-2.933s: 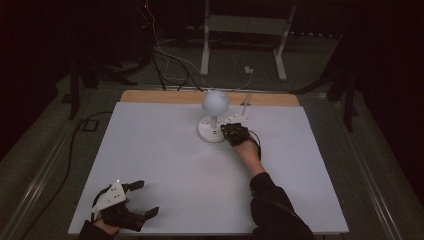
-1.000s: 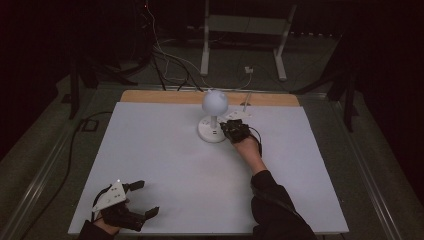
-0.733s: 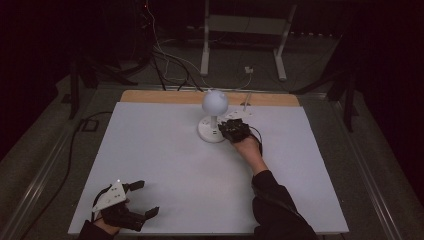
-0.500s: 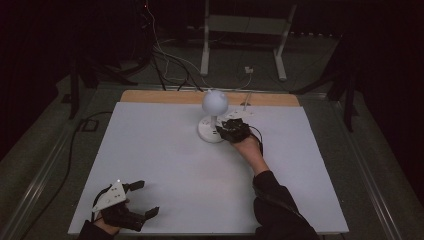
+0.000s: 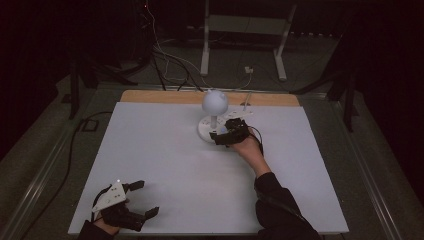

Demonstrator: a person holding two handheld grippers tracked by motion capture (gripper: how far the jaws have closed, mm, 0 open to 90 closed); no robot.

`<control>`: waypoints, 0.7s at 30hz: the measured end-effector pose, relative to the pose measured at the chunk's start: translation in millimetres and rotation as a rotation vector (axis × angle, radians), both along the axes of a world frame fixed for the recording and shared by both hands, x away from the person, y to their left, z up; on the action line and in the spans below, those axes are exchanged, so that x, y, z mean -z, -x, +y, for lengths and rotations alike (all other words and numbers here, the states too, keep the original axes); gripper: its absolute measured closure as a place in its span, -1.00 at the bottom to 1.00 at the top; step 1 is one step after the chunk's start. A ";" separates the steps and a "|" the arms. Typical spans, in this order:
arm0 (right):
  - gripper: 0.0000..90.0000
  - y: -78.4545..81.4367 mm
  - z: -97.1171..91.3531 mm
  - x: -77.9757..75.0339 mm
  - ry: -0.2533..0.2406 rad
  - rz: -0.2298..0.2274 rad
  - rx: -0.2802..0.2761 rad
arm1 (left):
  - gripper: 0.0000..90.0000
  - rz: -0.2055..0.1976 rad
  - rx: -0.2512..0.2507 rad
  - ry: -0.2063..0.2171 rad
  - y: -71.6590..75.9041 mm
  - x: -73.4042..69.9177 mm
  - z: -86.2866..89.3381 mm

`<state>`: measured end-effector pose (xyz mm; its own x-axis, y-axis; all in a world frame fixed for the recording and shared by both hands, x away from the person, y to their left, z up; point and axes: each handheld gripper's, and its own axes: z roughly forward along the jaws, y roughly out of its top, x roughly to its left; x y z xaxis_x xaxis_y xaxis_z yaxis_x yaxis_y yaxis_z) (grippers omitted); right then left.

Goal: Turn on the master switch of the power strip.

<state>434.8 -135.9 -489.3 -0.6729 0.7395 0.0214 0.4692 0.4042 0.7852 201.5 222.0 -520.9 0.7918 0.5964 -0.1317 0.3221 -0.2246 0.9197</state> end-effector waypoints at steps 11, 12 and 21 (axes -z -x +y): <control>-1.00 7.3 1.2 -5.8 -0.006 0.009 -0.022 | -1.00 -0.002 0.001 0.000 0.6 -0.4 -0.4; -1.00 8.1 0.8 -6.6 -0.005 0.011 -0.023 | -1.00 -0.003 0.002 0.000 0.6 -0.4 -0.5; -1.00 16.2 -5.8 -12.0 -0.020 0.012 -0.056 | -1.00 -0.003 0.003 -0.002 1.1 -0.4 -0.7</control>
